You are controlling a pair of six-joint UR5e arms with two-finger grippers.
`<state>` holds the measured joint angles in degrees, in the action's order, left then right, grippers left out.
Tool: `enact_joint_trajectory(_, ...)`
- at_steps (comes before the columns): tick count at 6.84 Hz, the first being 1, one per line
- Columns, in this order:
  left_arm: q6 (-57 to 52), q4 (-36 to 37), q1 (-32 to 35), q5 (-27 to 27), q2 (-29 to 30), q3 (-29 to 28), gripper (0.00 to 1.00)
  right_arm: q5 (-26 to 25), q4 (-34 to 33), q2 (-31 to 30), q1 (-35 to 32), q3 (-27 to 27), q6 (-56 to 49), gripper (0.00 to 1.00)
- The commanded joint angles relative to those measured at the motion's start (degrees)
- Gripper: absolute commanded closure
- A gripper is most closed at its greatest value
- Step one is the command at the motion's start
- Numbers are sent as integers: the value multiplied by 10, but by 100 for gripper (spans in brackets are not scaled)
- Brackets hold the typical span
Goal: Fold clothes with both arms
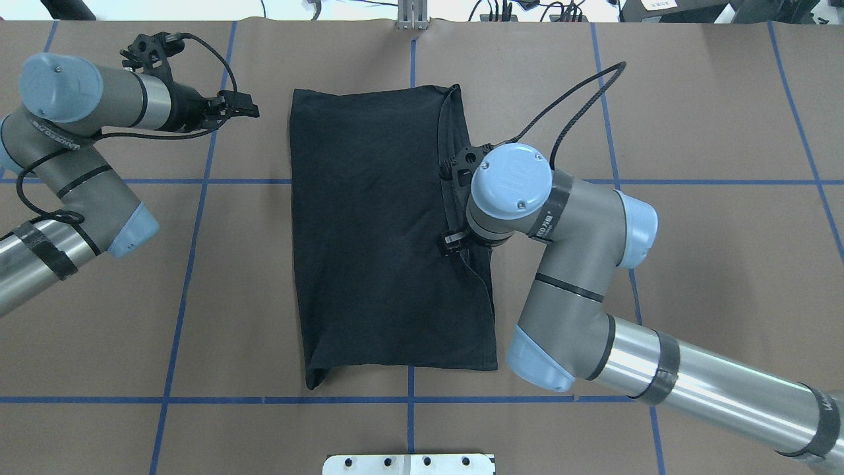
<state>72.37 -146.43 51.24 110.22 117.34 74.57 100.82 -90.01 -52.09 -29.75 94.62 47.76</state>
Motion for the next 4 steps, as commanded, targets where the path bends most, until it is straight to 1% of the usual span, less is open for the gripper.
enact_joint_trajectory(1, 0, 0, 0, 0, 0, 0, 0, -1, 1, 40, 1, -58, 5, 0)
enact_joint_trajectory(4, 0, 0, 0, 0, 0, 0, 0, 1, 1, 38, 2, -81, 5, 0)
